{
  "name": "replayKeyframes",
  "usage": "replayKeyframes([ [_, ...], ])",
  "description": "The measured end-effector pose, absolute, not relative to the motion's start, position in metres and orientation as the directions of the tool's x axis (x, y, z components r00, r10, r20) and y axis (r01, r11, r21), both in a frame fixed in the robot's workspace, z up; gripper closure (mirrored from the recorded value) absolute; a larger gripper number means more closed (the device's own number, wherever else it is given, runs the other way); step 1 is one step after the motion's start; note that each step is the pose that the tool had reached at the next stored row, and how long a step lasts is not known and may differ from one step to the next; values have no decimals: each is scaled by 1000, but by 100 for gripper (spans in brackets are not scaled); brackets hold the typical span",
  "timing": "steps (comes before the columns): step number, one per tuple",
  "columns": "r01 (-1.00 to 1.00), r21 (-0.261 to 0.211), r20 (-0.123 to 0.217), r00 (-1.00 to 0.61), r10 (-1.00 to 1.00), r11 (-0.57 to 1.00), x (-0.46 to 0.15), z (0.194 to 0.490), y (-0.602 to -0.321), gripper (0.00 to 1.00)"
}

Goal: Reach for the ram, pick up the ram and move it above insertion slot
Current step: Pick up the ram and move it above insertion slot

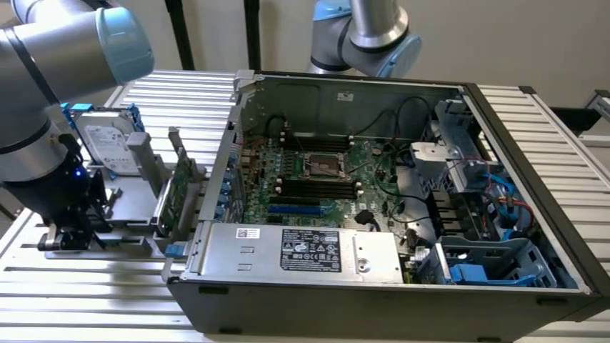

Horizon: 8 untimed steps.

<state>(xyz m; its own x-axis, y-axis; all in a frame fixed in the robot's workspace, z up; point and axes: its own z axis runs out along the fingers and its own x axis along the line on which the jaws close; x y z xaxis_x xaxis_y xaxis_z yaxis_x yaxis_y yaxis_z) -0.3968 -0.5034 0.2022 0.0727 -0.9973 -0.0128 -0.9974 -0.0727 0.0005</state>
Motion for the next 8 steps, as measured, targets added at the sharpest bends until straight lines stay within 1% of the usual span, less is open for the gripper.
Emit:
replayKeyframes([
  [5,-997,1,-16,73,-997,-73,-396,199,-503,64],
  [6,-997,0,-17,73,-997,-73,-396,199,-503,72],
  [7,-997,0,-17,73,-997,-73,-396,199,-503,72],
  [8,-997,0,-17,73,-997,-73,-396,199,-503,78],
])
